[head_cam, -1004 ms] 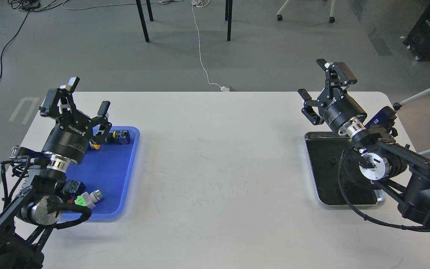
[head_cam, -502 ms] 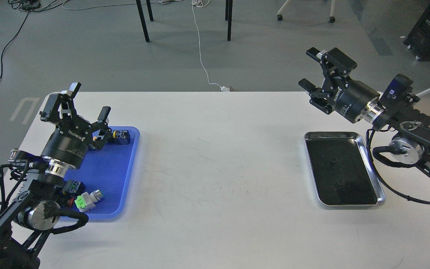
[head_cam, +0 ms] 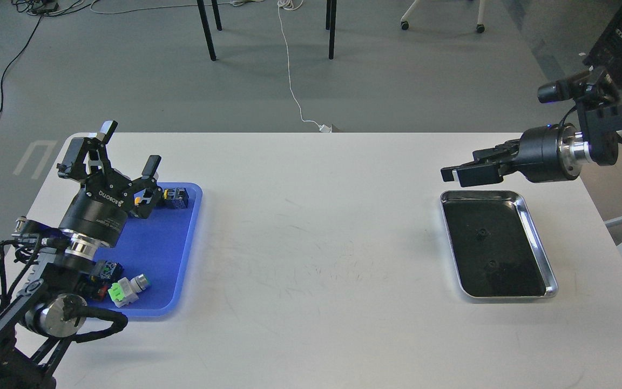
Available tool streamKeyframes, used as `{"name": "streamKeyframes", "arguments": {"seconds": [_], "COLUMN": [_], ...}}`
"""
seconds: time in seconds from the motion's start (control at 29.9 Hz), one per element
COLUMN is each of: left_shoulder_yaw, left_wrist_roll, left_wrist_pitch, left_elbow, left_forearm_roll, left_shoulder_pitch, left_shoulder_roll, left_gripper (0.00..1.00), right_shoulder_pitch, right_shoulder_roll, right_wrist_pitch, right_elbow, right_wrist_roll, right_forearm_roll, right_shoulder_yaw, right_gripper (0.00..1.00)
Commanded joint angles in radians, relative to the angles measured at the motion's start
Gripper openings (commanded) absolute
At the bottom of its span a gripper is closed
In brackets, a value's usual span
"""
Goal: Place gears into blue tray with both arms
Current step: 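Lower the right gripper into the black tray and grasp a small black gear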
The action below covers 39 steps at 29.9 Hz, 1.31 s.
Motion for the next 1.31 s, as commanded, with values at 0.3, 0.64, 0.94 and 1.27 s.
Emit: {"name": "streamKeyframes", "arguments": {"seconds": [0.3,0.64,0.94,1.27], "left_shoulder_yaw": [0.000,0.000,-0.005,-0.005], "left_wrist_roll": [0.000,0.000,0.000,0.000], "left_wrist_pitch": [0.000,0.003,0.003,0.005], "left_elbow": [-0.021,-0.042,-0.042,-0.044], "left_forearm_roll": [0.003,0.003,0.005,0.005], "left_shoulder_pitch": [0.009,0.026,0.027,0.027], "left_shoulder_roll": [0.013,0.023,0.030,0.030], "left_gripper": [0.98,0.98,0.98,0.98], "right_shoulder_pitch": [-0.042,-0.149,-0.175,-0.195], "right_shoulder_roll": [0.237,0.306,0.306,0.320], "right_wrist_pitch": [-0.092,-0.105,-0.105,-0.121], "right_elbow": [-0.248,-0.347,-0.357,-0.389], "right_wrist_roll": [0.000,0.000,0.000,0.000], "right_forearm_roll": [-0.167,-0.146,-0.133,-0.132], "right_shoulder_yaw": [-0.246,-0.263,-0.263,-0.261], "right_gripper": [0.89,0.79,0.77,0.66]}}
